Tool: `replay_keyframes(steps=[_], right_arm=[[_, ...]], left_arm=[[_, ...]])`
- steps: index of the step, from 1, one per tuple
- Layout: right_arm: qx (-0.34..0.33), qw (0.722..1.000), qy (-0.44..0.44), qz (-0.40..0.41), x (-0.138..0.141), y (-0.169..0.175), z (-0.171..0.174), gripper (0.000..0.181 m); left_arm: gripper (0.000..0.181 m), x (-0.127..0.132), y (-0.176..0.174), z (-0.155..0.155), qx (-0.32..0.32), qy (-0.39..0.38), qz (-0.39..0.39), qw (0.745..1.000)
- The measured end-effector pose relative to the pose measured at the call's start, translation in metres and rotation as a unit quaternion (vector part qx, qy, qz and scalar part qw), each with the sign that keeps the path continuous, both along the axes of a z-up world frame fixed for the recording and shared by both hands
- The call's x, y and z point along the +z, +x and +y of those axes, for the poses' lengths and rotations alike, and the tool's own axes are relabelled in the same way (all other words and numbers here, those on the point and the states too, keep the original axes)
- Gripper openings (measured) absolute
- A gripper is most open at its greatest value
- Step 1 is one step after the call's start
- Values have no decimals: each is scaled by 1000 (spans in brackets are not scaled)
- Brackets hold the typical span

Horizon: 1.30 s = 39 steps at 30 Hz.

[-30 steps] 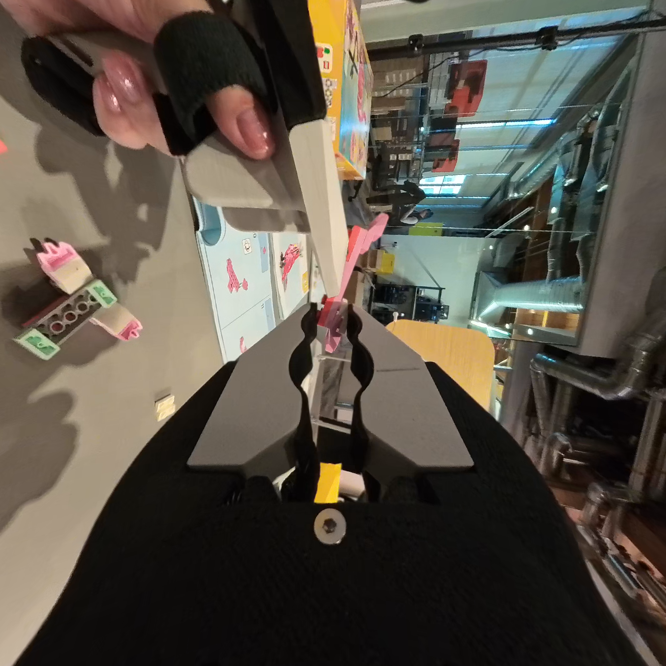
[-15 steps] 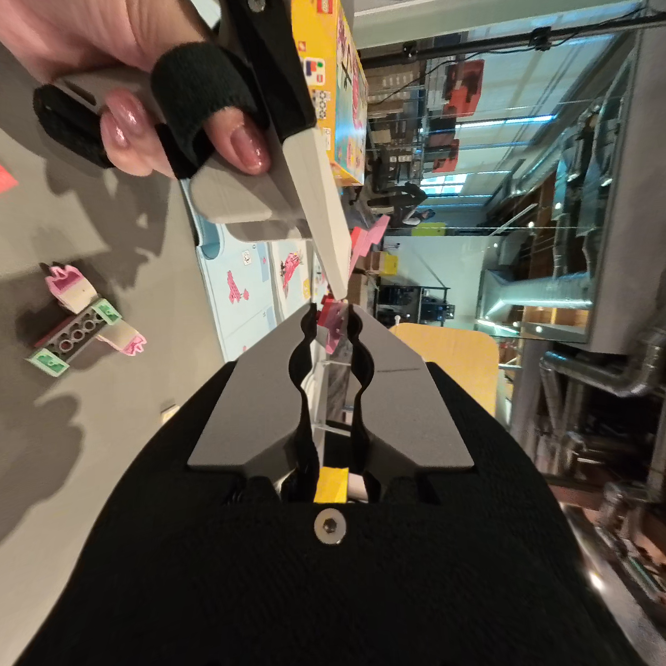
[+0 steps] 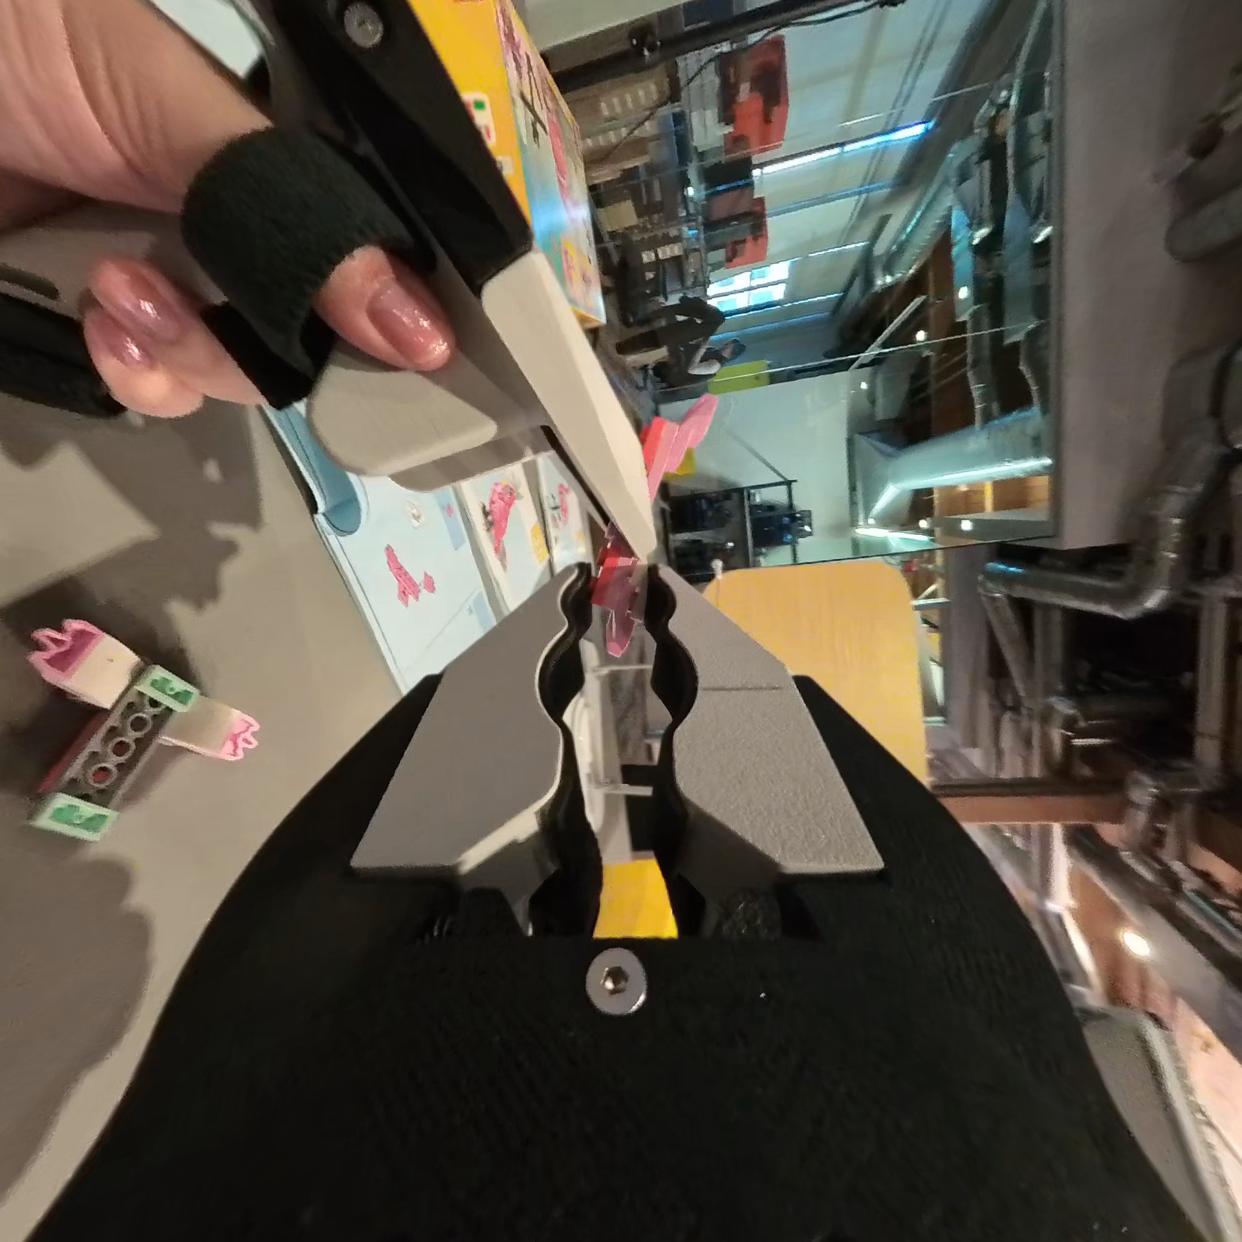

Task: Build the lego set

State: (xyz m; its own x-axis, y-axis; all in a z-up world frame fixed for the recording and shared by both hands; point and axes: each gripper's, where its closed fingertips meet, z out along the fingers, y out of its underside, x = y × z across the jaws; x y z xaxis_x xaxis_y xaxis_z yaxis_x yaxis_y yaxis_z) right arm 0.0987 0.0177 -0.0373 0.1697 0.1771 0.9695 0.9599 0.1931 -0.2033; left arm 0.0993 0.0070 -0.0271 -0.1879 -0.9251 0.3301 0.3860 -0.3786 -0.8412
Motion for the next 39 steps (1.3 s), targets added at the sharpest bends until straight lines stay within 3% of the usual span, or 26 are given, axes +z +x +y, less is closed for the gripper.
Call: replay_keyframes(steps=[11, 16, 17, 20, 22, 24, 27, 31, 34, 39], right_arm=[[29, 997, -77, 2, -10, 6, -3, 13], [38, 993, -89, 60, -11, 4, -3, 14], [37, 992, -93, 73, -12, 4, -3, 20], [29, 988, -104, 106, -12, 10, -2, 63], [36, 983, -123, 132, -16, 19, -7, 75], [22, 967, -174, 187, -31, 39, -9, 73], [-37, 915, -272, 295, -77, 83, -2, 69], [-71, 854, -325, 399, -123, 127, 7, 62], [-42, 812, -384, 438, -137, 127, 4, 39], [-47, 789, -421, 444, -144, 128, 11, 28]], left_arm=[[33, -11, 7, -3, -22, 22, 42, 999], [33, -11, 6, -4, -22, 26, 38, 999], [33, -11, 6, -4, -19, 29, 36, 999], [33, -7, 1, 1, -14, 24, 22, 999], [33, -4, -4, 8, -10, 11, 9, 1000], [33, -3, -8, 14, -9, 0, -1, 1000], [33, -3, -12, 19, -8, -2, -8, 1000], [32, -10, -10, 25, 6, 2, 6, 1000], [33, -11, -9, 24, -6, -5, 6, 1000], [33, -15, -5, 20, -26, -12, 11, 1000]])
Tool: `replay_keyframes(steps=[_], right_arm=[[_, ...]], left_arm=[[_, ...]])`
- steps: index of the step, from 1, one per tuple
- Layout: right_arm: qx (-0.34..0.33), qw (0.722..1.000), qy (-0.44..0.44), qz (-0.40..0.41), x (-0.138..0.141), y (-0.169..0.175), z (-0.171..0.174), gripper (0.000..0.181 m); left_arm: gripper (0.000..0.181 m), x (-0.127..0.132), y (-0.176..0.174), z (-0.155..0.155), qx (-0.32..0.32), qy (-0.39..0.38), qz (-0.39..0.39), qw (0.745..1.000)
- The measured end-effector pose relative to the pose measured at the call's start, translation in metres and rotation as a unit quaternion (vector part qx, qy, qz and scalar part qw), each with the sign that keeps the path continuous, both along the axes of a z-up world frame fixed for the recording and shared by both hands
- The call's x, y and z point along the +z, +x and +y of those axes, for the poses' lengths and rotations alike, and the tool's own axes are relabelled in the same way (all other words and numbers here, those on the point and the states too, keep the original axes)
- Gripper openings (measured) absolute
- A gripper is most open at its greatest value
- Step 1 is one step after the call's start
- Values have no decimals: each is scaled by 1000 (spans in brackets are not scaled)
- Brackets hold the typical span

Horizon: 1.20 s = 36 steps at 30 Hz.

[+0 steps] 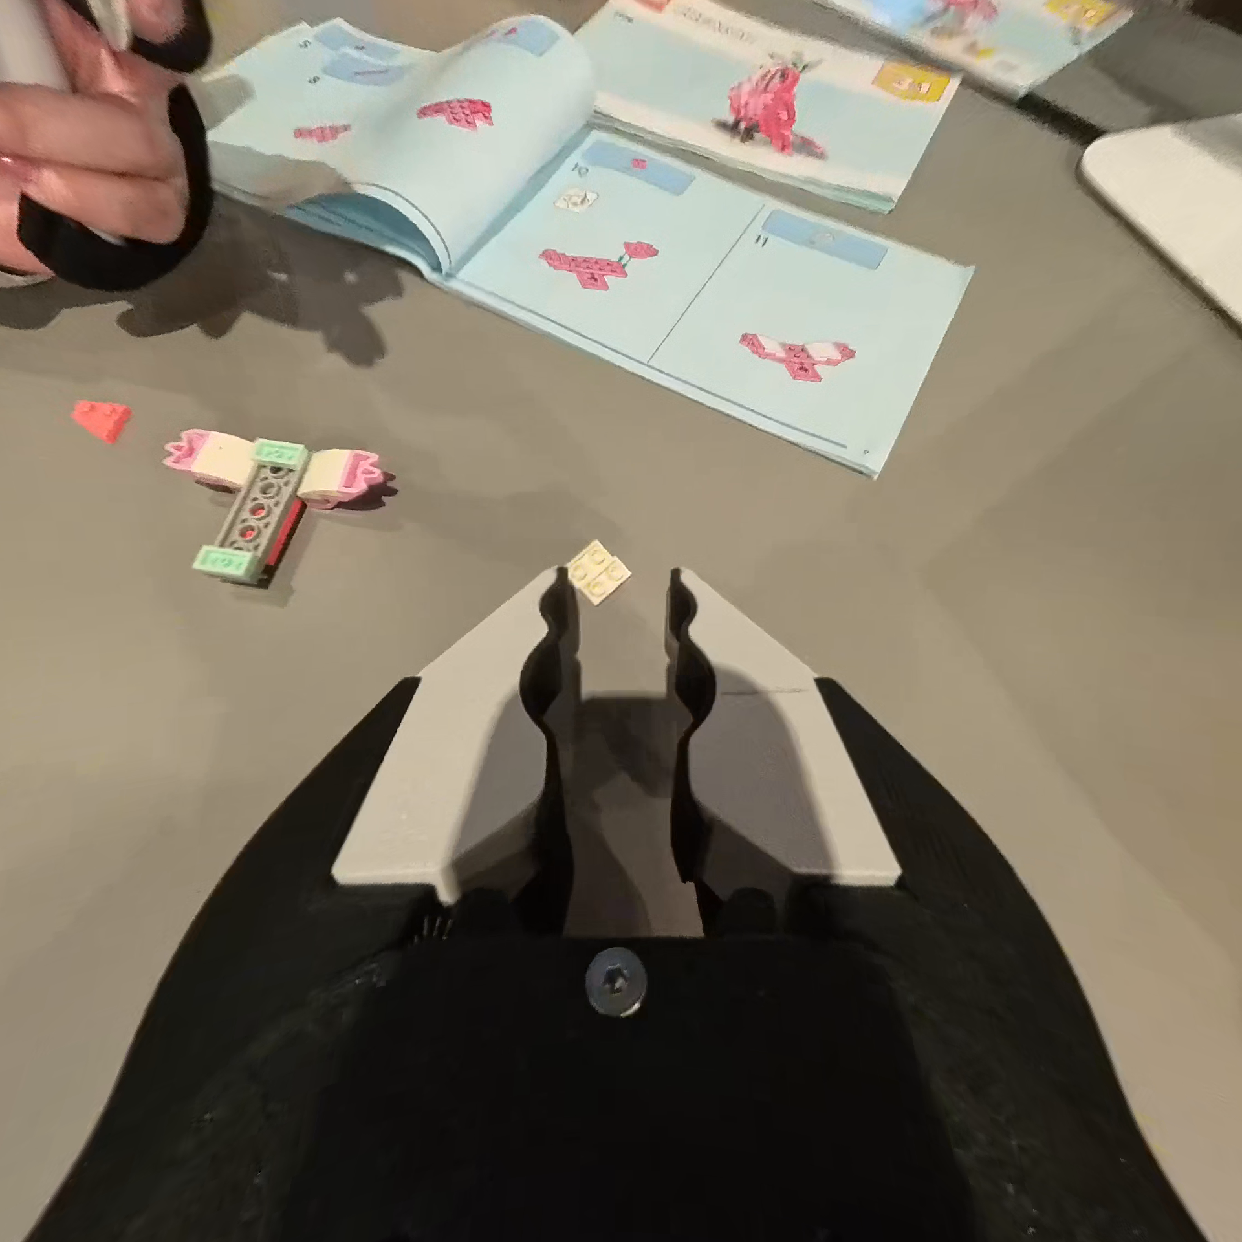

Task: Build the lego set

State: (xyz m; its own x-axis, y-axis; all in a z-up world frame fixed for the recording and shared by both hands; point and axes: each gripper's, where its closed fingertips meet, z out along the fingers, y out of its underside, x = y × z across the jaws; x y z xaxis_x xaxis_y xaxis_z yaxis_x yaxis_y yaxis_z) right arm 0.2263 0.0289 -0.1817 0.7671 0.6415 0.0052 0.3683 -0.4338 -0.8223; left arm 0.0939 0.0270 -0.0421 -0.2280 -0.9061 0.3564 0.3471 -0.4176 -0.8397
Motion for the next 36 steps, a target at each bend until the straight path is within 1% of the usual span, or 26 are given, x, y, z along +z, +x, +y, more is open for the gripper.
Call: replay_keyframes(steps=[3, 8, 11, 13, 15, 18, 20, 22, 26, 30, 34, 36], right_arm=[[-1, 999, -19, -26, -9, -1, 0, 31], [0, 999, 7, -49, -8, -4, -2, 25], [7, 997, 24, -70, -8, -7, -3, 25], [38, 995, 46, -81, -6, -14, -6, 27], [87, 990, 71, -91, -4, -21, -7, 28], [146, 983, 72, -86, -5, -27, -8, 30], [170, 980, 56, -86, -7, -26, -6, 33], [189, 976, 40, -105, -7, -24, -5, 34], [233, 959, -17, -162, -10, -22, -6, 32], [244, 939, -49, -238, -11, -10, 5, 26], [266, 926, -100, -250, -14, -10, 2, 25], [271, 921, -125, -249, -15, -11, -1, 19]], left_arm=[[33, -2, 2, -1, -7, -3, 5, 1000], [32, -4, 4, -3, -14, -7, 8, 1000], [32, -5, 6, -7, -23, -9, 10, 1000], [32, -5, 9, -13, -36, -9, 13, 999], [32, -6, 12, -18, -45, -7, 17, 999], [32, -8, 14, -23, -54, -2, 23, 998], [33, -7, 12, -23, -54, -1, 21, 998], [32, -6, 10, -20, -52, -4, 18, 999], [32, -4, 7, -15, -52, -15, 8, 999], [33, -5, 8, -17, -59, -17, 10, 998], [33, -5, 8, -19, -61, -13, 13, 998], [32, -5, 8, -19, -63, -13, 13, 998]])
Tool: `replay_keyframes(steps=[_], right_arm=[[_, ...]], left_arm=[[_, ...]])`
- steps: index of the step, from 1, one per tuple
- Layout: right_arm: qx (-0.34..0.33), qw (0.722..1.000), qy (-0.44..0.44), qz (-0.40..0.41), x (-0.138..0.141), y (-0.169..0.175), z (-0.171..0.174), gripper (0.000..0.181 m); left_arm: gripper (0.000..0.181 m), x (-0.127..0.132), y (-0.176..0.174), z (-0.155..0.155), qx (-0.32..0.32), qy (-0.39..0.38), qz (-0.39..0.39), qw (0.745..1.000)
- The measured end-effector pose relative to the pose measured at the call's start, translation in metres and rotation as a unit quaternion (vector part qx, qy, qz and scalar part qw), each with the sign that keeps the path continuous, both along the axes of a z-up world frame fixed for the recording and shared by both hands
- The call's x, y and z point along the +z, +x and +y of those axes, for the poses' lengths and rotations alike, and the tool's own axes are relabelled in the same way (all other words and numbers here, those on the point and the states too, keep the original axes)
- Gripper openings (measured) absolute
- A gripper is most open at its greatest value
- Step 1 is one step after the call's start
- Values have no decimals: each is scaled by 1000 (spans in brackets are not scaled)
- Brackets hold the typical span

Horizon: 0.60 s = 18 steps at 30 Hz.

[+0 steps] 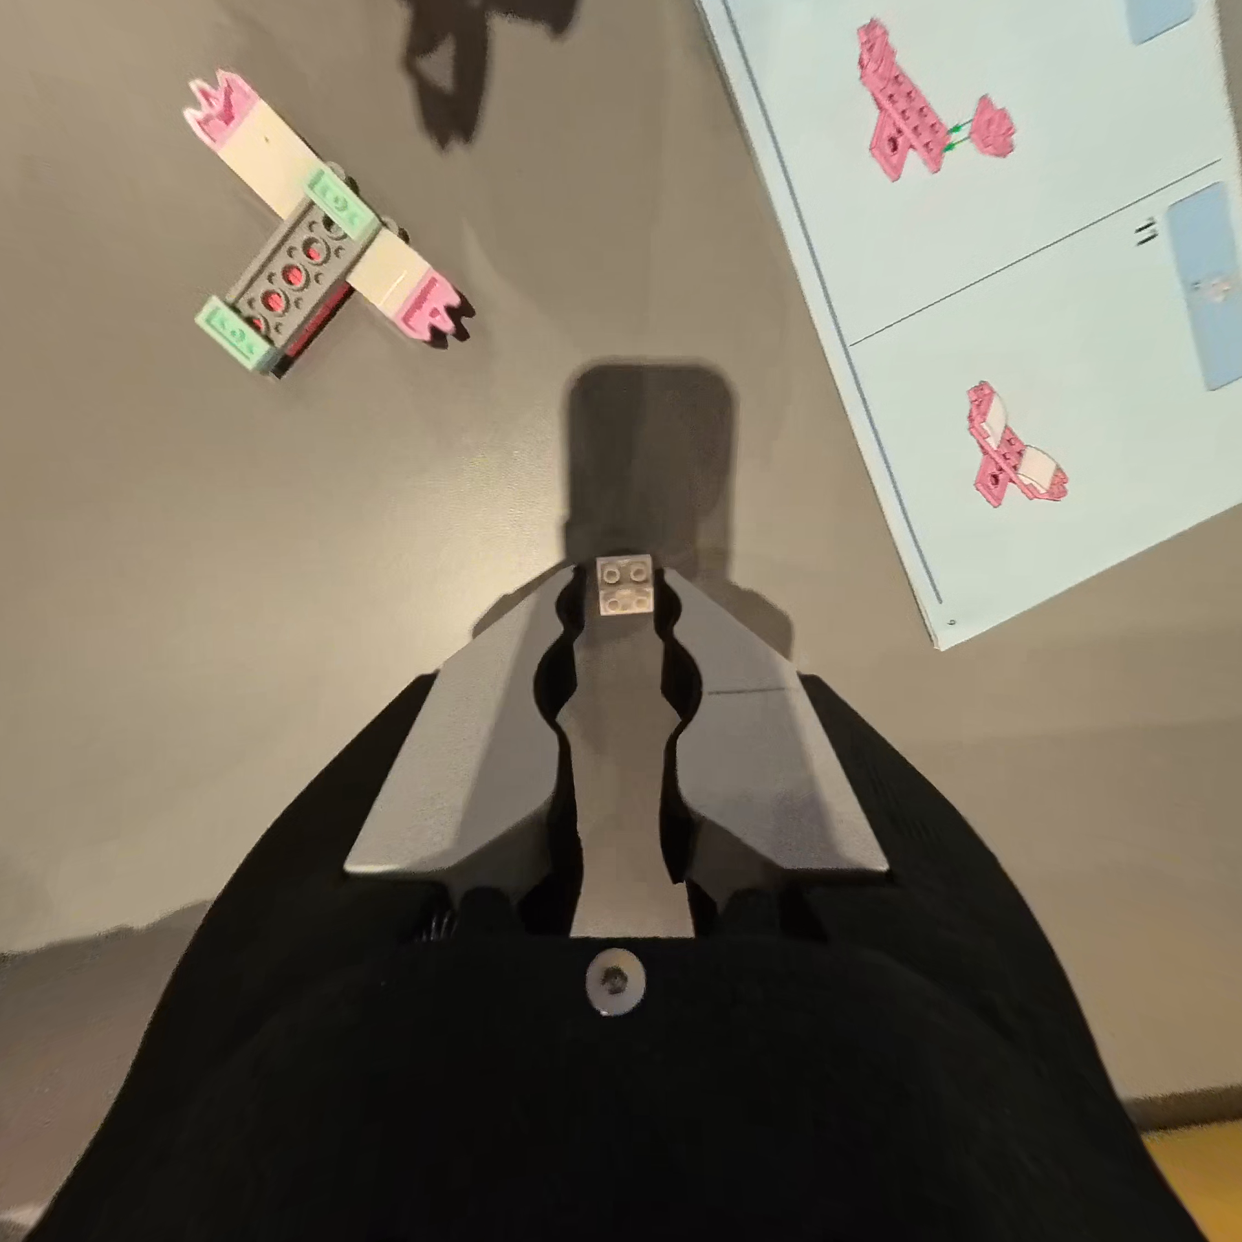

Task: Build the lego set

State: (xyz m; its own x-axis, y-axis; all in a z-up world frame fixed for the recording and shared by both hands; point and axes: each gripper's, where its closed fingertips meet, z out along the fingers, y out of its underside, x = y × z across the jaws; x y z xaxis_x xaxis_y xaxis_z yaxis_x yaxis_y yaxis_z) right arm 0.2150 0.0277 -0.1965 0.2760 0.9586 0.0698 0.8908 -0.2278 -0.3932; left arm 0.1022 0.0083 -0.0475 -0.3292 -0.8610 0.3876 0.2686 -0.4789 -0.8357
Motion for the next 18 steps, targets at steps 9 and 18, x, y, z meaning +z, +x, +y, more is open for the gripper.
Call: replay_keyframes(steps=[9, 18], right_arm=[[-102, 982, 107, 119, 24, -7, 18, 12], [-140, 789, 163, 576, 163, -59, -18, 12]], left_arm=[[33, 0, -1, 1, 2, -1, -1, 1000], [32, -5, 6, -6, -9, 6, 19, 1000]])
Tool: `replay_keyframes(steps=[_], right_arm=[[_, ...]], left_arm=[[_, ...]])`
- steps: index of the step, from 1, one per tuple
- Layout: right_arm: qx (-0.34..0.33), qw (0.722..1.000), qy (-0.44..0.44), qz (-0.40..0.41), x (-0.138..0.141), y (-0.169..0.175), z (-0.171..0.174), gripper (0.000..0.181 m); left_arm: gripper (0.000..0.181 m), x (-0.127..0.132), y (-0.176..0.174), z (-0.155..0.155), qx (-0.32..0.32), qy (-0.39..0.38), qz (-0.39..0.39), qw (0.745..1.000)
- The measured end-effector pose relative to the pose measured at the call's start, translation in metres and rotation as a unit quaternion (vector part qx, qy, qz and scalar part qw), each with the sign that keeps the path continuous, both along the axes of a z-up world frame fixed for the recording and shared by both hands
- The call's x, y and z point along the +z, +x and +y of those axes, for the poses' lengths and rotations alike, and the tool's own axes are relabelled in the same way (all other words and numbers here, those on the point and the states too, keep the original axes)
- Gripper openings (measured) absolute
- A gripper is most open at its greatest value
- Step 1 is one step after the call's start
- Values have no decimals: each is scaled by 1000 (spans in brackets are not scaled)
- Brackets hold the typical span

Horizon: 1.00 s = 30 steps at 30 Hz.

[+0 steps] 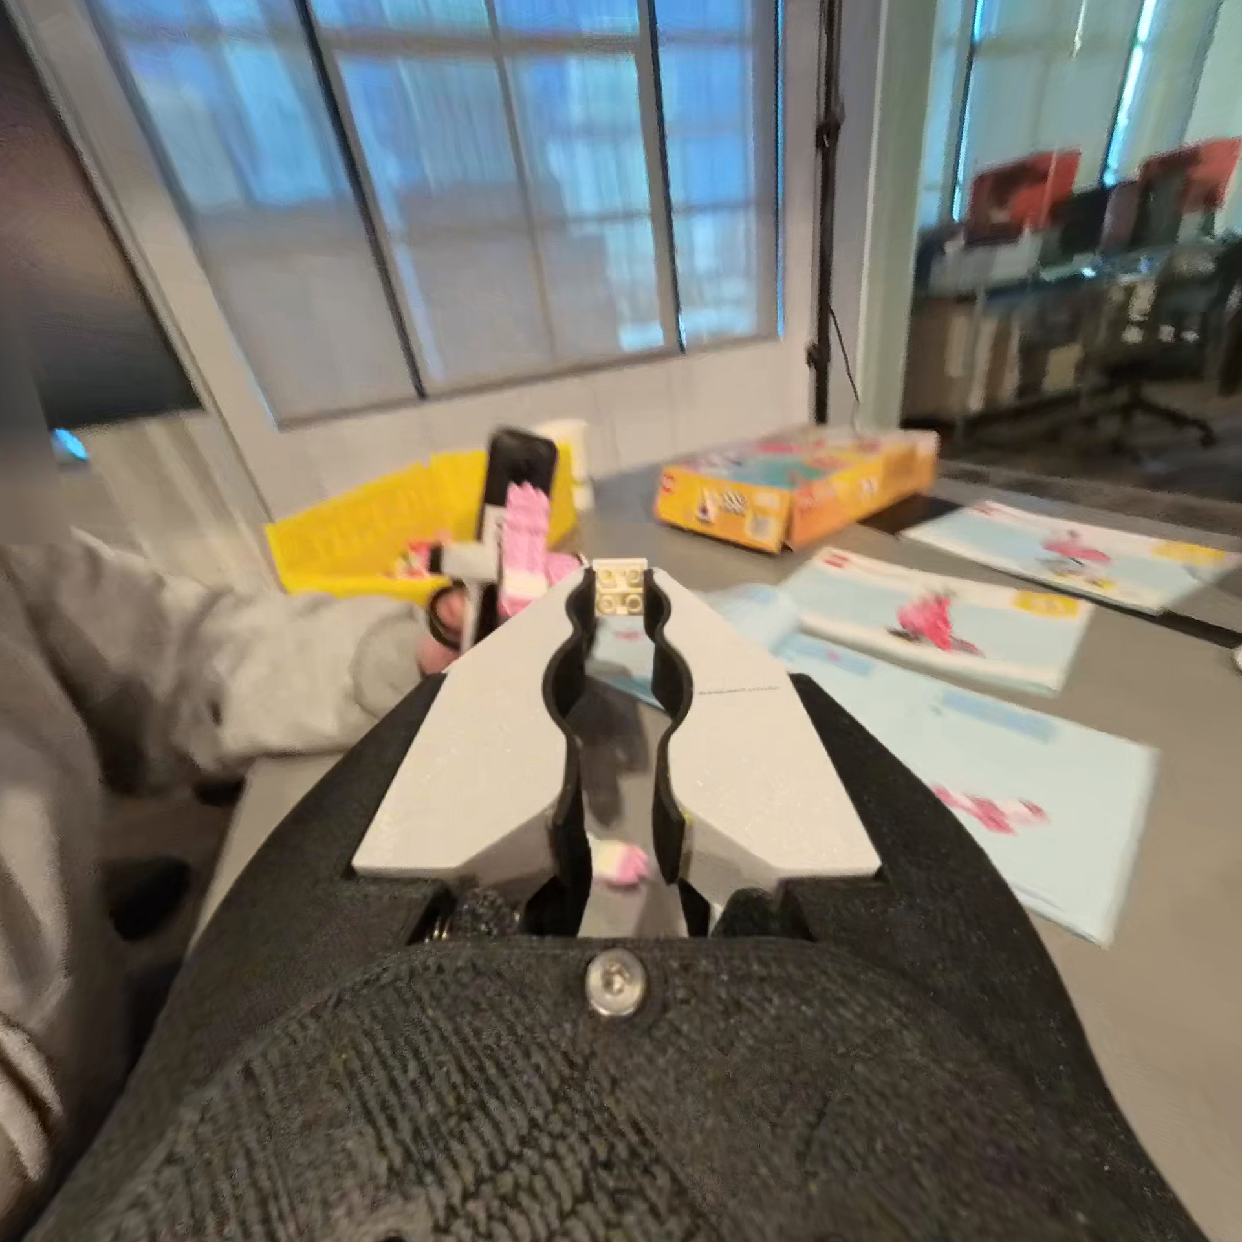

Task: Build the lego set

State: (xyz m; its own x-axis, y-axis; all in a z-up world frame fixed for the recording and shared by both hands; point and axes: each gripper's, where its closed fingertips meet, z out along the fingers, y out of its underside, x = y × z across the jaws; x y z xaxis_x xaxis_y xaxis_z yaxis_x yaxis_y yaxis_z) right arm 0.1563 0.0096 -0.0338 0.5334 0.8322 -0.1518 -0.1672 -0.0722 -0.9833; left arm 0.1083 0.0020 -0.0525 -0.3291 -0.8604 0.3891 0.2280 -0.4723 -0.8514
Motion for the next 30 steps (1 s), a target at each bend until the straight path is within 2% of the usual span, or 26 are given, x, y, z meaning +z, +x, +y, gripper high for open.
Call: replay_keyframes(steps=[4, 8, 19, 30], right_arm=[[74, 996, -9, 52, 15, -35, -16, 13], [111, 991, -6, 78, 18, -51, -24, 12], [124, 984, -3, 131, 17, -57, -27, 12], [137, 979, -6, 152, 19, -55, -32, 12]], left_arm=[[33, 7, 1, -13, -22, -3, -14, 1000], [33, 14, -1, -20, -41, -13, -33, 999], [32, 18, 0, -28, -74, -49, -62, 994], [32, 31, -11, -22, -73, -54, -101, 991]])
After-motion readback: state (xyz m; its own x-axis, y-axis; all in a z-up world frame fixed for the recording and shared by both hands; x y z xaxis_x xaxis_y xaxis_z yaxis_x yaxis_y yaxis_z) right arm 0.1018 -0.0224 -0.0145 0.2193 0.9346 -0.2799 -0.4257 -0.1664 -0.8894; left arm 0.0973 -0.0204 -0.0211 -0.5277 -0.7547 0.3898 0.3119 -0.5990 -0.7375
